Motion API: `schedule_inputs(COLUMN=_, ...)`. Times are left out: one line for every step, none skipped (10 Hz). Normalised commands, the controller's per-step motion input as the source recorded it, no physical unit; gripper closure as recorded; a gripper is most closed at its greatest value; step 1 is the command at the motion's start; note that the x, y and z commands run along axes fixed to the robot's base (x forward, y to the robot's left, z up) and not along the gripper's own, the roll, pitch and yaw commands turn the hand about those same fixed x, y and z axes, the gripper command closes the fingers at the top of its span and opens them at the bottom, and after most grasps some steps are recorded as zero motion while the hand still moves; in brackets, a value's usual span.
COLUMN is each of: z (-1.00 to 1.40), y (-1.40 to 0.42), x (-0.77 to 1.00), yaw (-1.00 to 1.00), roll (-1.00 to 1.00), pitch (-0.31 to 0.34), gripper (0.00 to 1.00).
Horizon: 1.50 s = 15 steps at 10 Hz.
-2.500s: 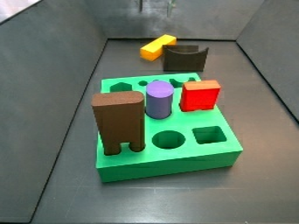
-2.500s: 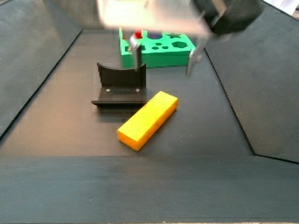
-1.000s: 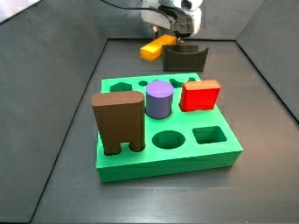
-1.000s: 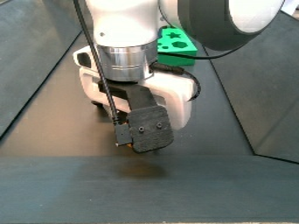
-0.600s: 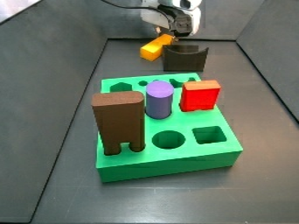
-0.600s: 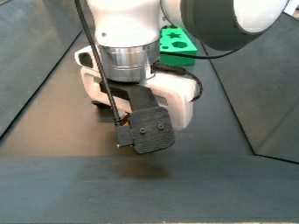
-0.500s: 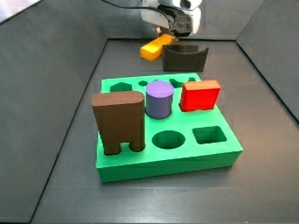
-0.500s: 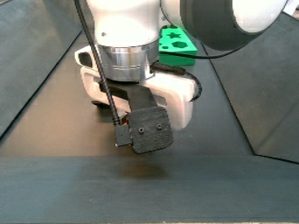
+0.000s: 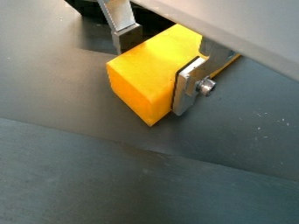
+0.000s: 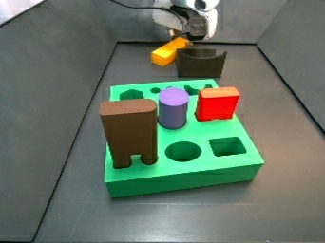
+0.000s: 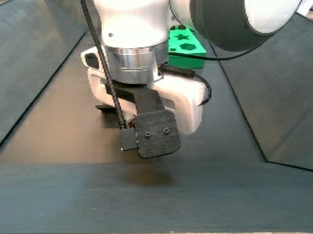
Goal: Pick up the rectangle object. Move up. Place the rectangle object on the fixture. Regrasp the rectangle object. Move to above the board. Insert the rectangle object.
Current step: Pick up the rectangle object, then move up, then place the rectangle object on the fixture.
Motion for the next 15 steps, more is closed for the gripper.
schedule_inputs(z=0.00, y=0.00, x=0.00, yaw=0.00, roll=0.00, pitch=0.000, gripper=1.00)
schedule_inputs(z=0.83, y=0.00, x=0.00, yaw=0.00, roll=0.00, pitch=0.000, gripper=1.00)
schedule_inputs(z=0.83, y=-0.01, x=0.01, yaw=0.02, roll=0.00, pitch=0.001, gripper=1.00)
schedule_inputs(z=0.71, y=-0.01, x=-0.01, yaw=0.01, roll=0.01, pitch=0.026, gripper=1.00)
schedule_inputs(z=0.56, y=-0.02, x=0.02, yaw=0.00, roll=0.02, pitch=0.048, gripper=1.00)
schedule_inputs(z=0.42, y=-0.01, x=0.01, yaw=0.00, roll=0.03, pitch=0.061, gripper=1.00)
schedule_inputs(z=0.32, y=-0.01, x=0.01, yaw=0.00, roll=0.04, pitch=0.063, gripper=1.00)
schedule_inputs(z=1.00, y=0.00, x=0.00, yaw=0.00, roll=0.00, pitch=0.000, gripper=1.00)
schedule_inputs(z=1.00, y=0.00, x=0.00, yaw=0.01, roll=0.01, pitch=-0.002, gripper=1.00)
schedule_inputs(z=1.00, y=0.00, x=-0.01, yaw=0.00, roll=0.02, pitch=0.013, gripper=1.00)
schedule_inputs(z=1.00, y=0.00, x=-0.02, yaw=-0.01, roll=0.03, pitch=0.025, gripper=1.00)
schedule_inputs(z=1.00, y=0.00, x=-0.02, yaw=0.00, roll=0.04, pitch=0.031, gripper=1.00)
schedule_inputs(z=1.00, y=0.00, x=-0.03, yaw=0.00, roll=0.05, pitch=0.041, gripper=1.00)
schedule_inputs(z=1.00, y=-0.01, x=-0.03, yaw=0.01, roll=0.06, pitch=0.047, gripper=1.00)
schedule_inputs(z=0.99, y=-0.01, x=-0.03, yaw=0.01, roll=0.07, pitch=0.055, gripper=1.00)
